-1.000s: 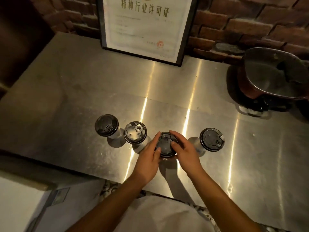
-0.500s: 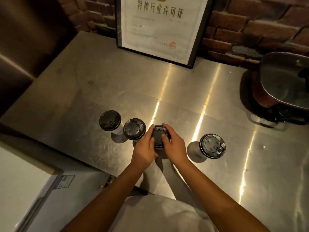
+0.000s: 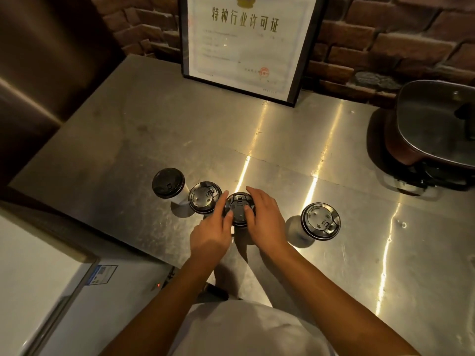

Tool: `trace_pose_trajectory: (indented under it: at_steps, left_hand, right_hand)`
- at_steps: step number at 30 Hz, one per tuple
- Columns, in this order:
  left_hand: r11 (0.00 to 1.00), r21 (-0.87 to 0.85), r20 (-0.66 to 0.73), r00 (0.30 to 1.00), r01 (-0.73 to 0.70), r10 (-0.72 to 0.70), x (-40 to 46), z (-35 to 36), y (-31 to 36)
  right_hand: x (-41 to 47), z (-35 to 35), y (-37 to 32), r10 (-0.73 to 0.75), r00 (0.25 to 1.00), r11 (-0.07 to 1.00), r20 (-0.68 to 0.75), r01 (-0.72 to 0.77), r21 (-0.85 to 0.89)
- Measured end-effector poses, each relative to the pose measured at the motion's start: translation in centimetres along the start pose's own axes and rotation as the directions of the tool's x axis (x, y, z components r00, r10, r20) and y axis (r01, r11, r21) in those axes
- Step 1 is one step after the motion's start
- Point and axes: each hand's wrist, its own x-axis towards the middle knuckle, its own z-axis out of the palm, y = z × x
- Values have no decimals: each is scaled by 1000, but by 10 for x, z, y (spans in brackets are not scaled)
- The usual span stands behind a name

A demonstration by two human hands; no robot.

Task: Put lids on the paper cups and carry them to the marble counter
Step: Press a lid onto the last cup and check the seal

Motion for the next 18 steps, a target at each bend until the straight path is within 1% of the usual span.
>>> trace_pose_trajectory:
  at_steps: [2,3,5,6,8,10,11,12,13,15,17,18]
  left_hand:
    - [996,-87,-49,999,5,-10,-18,-12,-1]
    - [996,-90,-77,997,0,-7,-25,-17,0]
    - [999,10,-171,984,-40,41,-27,-29,1]
    - [994,79,-203,975,-78,92,-25,-30,4]
    - [972,188,-208,962,-140,178,-16,-32,13]
    - [951,217,-181,949,-220,260,-8,-28,31]
    - [949,210,-180,945,-235,273,-4,-27,35]
    - [936,208,-170,932,-284,321,-1,-21,45]
    - [918,213,-154,916,-335,371,1,-13,55]
    - [899,225,-118,905,-377,409,4,0,70]
    - [871,234,-77,884,-433,460,5,16,84]
    - [857,208,-50,870,-472,491,5,25,89]
  right_hand:
    - [-4,-9,-4,-57,996,998,-61,59,17]
    - [-8,-16,-3,-88,991,996,-99,89,14]
    - [-11,-27,-4,-165,973,986,-160,159,-45]
    - [-15,-32,1,-199,963,978,-184,182,-105]
    - [-19,-39,8,-241,949,957,-201,198,-213]
    - [-26,-52,20,-225,947,945,-229,155,-289]
    - [-26,-54,23,-212,949,942,-233,134,-309]
    - [-29,-62,31,-179,948,940,-262,86,-330]
    - [-33,-70,39,-138,946,940,-295,31,-338]
    - [-37,-84,50,-73,941,944,-331,-42,-328]
    - [-43,-96,61,-6,940,943,-342,-109,-316]
    - [-47,-101,67,29,940,939,-340,-142,-312]
